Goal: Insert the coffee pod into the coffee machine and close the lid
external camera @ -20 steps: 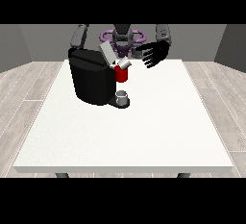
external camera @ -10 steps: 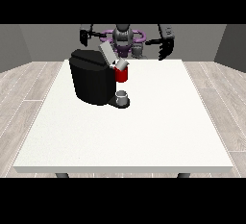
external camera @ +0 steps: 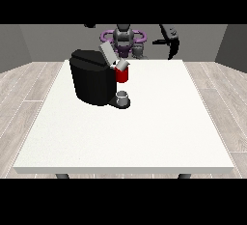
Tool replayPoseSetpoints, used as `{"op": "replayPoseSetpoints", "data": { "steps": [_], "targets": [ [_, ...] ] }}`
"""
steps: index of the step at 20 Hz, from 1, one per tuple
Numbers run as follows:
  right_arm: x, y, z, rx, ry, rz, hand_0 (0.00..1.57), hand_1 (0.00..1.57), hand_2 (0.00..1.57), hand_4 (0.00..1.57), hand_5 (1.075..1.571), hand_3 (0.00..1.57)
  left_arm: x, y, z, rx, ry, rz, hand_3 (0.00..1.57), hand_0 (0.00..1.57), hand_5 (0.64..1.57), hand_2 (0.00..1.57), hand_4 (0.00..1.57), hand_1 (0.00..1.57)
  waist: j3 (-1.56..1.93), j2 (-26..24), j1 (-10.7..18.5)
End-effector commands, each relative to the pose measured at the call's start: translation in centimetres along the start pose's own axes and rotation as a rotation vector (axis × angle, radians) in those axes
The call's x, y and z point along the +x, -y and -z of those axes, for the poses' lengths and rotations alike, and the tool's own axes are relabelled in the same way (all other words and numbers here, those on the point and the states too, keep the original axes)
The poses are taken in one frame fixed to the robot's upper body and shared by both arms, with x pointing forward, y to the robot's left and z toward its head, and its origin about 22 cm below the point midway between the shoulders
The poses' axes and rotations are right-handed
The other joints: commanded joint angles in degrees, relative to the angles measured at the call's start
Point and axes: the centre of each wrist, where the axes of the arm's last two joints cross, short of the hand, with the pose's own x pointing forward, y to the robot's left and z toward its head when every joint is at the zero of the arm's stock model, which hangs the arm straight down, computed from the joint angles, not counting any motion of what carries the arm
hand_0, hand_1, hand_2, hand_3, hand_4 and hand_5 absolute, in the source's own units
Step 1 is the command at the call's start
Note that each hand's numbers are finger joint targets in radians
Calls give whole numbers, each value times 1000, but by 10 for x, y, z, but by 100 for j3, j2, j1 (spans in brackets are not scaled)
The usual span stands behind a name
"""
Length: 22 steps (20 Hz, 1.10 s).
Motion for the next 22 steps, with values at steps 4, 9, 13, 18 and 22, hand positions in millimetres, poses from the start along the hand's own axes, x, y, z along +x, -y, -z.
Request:
{"op": "replayPoseSetpoints", "data": {
  "steps": [4,9,13,18,22],
  "targets": [
    [39,-14,34,-63,82,-32,0,0,0,352,1571,0,22,18,12,-56,182,-6,0,0,1571,0,217,0,2,987,499],
    [61,-22,46,-64,144,-105,0,0,0,283,1571,0,32,0,4,-39,229,2,0,0,1571,0,175,0,2,1420,379],
    [57,-10,65,-103,128,-166,0,0,0,195,1571,0,43,25,12,-77,260,-9,0,0,1571,0,181,0,3,1594,634],
    [45,6,79,-146,141,-143,0,0,0,353,1571,0,56,20,4,-95,337,34,0,0,1571,0,185,0,3,1886,717],
    [45,23,95,-232,103,-163,0,0,0,414,1571,0,52,30,-5,-113,324,50,0,0,1571,0,356,0,3,1970,959]
  ]
}}
